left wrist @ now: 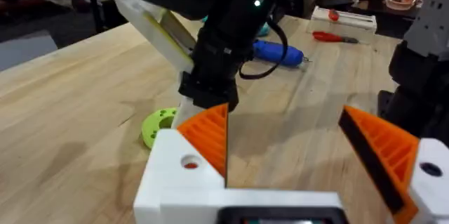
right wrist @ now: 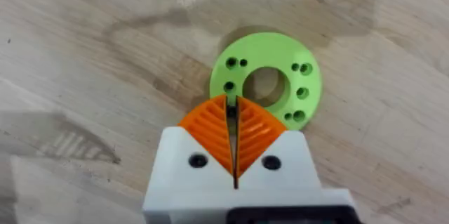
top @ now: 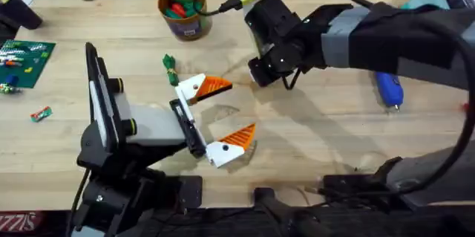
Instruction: Pick up the gripper from the table and insert it into the empty holder that is missing its gripper. Then pick up a screw, insert it into the mounting hole, and use the screwdriver to tighten it. Finally, clean up the table by picking up the vegetable and placing it into the bucket.
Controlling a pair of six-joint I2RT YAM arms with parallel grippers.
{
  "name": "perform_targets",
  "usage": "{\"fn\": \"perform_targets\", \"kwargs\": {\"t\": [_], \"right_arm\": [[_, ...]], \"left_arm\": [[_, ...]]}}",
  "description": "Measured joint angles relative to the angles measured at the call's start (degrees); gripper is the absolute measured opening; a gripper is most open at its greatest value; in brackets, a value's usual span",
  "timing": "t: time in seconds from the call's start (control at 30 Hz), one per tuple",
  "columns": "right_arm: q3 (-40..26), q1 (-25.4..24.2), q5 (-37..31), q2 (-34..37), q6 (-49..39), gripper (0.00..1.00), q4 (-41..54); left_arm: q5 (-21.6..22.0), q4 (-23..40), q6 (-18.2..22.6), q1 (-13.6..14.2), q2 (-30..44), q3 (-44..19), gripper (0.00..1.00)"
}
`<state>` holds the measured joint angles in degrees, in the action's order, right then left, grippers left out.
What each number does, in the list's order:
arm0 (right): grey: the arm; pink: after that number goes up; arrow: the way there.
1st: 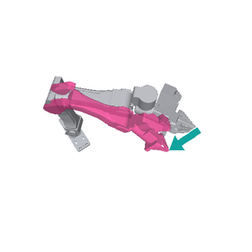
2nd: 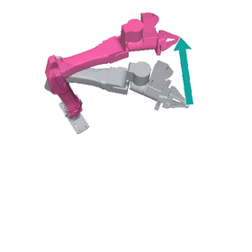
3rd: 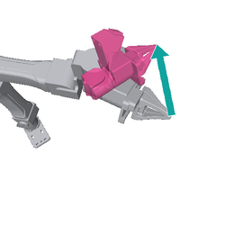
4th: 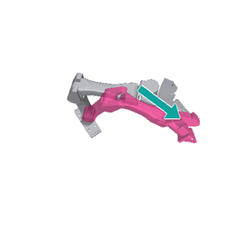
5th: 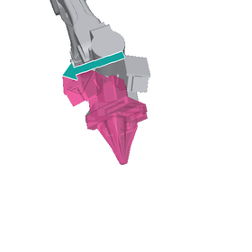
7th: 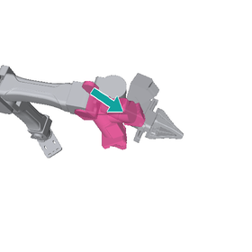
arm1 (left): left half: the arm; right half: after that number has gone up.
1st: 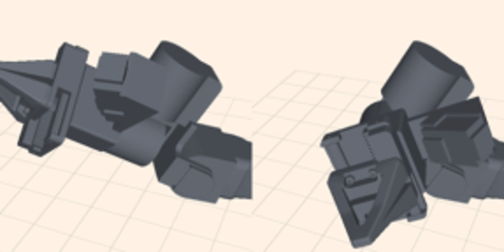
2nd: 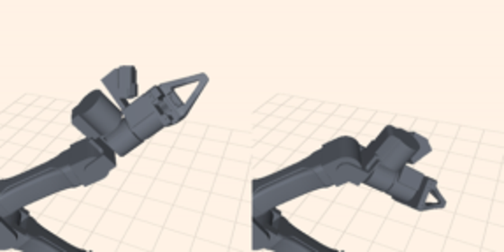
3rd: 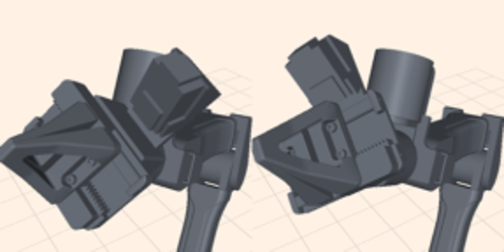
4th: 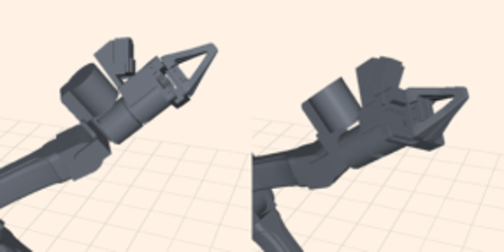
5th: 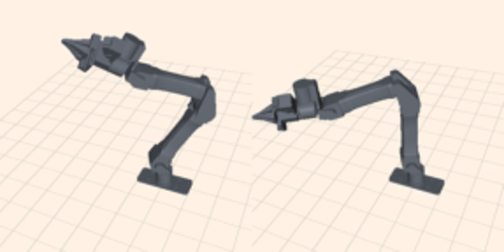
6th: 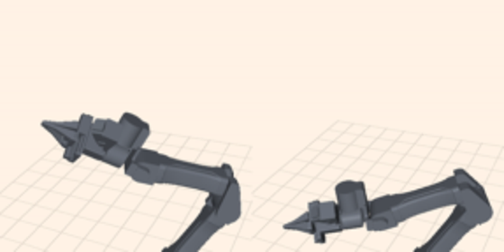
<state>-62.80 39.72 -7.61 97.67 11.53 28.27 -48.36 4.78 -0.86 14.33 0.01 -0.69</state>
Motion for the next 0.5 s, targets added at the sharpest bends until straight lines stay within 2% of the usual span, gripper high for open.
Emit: {"fn": "perform_targets", "kwargs": {"t": [0.5], "right_arm": [[-5.7, 0.0, 0.4, -14.8, -0.4, 0.003, 9.6]], "left_arm": [[0.0, 0.0, 0.0, 0.0, 0.0, 0.0, 0.983]]}}
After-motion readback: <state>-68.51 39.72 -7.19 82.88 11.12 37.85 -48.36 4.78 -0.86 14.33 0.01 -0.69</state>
